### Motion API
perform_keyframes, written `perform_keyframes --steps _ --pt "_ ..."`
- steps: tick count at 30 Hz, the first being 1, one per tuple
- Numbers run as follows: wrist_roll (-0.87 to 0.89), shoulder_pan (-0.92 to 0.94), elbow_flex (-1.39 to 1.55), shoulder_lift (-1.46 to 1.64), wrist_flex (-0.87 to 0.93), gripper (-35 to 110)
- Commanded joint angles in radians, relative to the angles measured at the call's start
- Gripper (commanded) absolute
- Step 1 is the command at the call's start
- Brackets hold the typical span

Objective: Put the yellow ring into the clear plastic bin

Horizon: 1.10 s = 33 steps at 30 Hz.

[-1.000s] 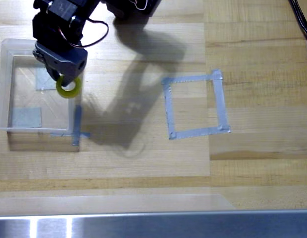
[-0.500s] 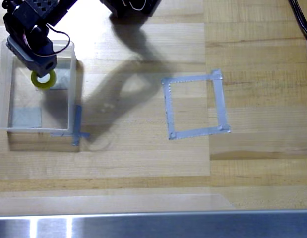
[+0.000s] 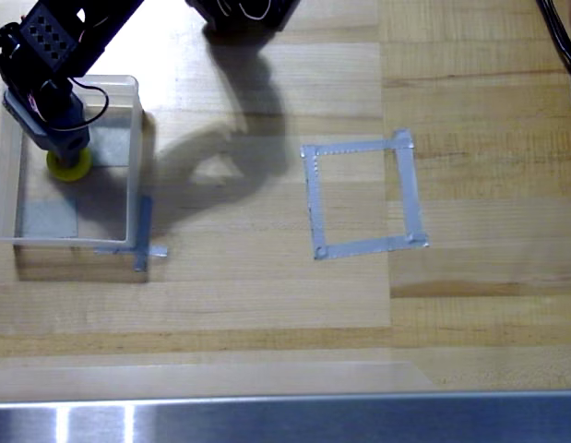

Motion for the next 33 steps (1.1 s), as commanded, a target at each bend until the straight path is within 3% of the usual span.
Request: perform_keyframes --steps 1,7,20,27,33 --pt "0.008 0.035 -0.075 0.029 -0.017 0" --pt "0.003 0.038 -0.075 0.031 -0.041 1" --pt "0.003 0.0 -0.075 0.046 -0.034 21" --pt "0.003 -0.061 -0.067 0.23 -0.021 21" --pt "0.012 -0.138 -0.097 0.394 0.1 21"
